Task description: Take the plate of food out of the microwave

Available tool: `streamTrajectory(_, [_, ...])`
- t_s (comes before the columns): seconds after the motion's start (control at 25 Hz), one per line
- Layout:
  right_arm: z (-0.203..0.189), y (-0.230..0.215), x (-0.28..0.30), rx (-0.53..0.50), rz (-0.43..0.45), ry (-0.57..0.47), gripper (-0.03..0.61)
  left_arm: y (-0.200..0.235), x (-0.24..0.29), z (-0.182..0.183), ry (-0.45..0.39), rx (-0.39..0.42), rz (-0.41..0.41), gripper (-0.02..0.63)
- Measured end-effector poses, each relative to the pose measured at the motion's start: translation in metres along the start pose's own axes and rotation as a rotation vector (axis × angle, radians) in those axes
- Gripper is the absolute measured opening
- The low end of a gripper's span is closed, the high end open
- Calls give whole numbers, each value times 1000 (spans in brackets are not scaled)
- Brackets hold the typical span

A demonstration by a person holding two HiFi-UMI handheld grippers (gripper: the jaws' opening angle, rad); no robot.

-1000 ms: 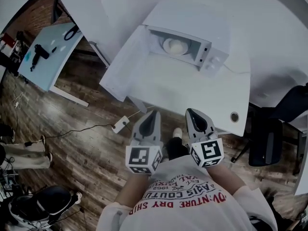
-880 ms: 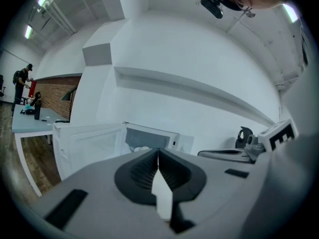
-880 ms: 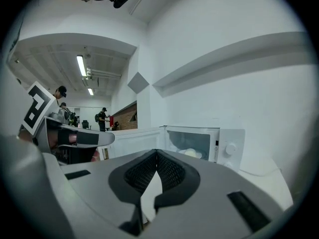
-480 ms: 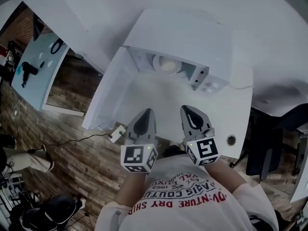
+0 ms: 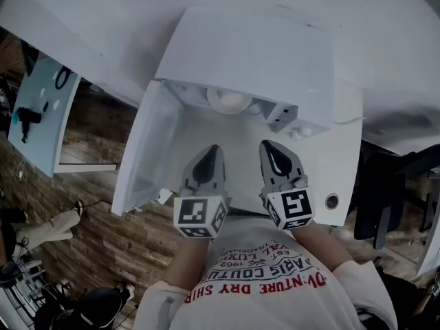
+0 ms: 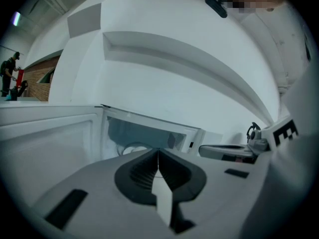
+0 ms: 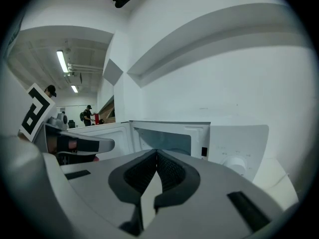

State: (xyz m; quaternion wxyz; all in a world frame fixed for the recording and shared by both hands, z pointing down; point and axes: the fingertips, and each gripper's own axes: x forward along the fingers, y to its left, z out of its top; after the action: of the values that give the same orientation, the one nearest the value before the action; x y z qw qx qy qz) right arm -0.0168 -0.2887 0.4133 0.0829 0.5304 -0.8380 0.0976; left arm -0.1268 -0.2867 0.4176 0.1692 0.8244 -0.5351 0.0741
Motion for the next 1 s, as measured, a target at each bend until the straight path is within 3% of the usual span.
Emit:
streamTrajectory(0.36, [-16,-23,34,41,-141,49,12,24,54,-7,27,40,-100,8])
streamTrajectory(0.52, [-30,-26,46,62,-183,89,12,34,72,-24,71,6,-155,8])
streamTrajectory(0.64, [-37,-26,56,72,-193,102,12,37,88,-35,97,-80,-208,9])
streamTrajectory(0.76, [-42,-25,62,78,-194,113,12,48,103,-50,130,-192,-212,18])
streamTrajectory(0.84, [-45,-25,65,79,-196,122,12,55,115,-59,154,-236,-200,86])
streamTrajectory(1.0, [-54,-28,67,72,-199,144,12,64,135,-78,183,-370,-172,118])
